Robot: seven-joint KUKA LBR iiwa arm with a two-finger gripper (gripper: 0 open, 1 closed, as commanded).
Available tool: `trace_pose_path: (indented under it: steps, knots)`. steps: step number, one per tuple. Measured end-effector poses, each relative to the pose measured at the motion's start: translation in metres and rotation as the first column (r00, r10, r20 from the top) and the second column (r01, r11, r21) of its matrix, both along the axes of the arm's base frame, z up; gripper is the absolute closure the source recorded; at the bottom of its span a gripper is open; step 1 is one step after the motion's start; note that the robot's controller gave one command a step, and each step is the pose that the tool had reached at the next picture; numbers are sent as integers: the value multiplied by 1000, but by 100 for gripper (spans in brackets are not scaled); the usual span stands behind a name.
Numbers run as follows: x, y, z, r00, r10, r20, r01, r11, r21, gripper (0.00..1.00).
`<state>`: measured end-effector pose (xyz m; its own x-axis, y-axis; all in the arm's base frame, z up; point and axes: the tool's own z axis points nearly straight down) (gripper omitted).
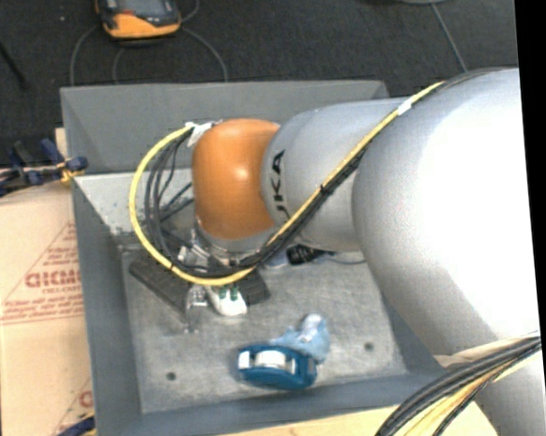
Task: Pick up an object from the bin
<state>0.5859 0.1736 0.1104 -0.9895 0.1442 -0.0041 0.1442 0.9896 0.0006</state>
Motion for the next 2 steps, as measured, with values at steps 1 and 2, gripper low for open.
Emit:
trace_pose_path:
  steps: [1,2]
  knots:
    - [26,4,-24,944,-330,4,330,944,11,0]
    - [27,3,-31,997,-74,22,74,997,12,100]
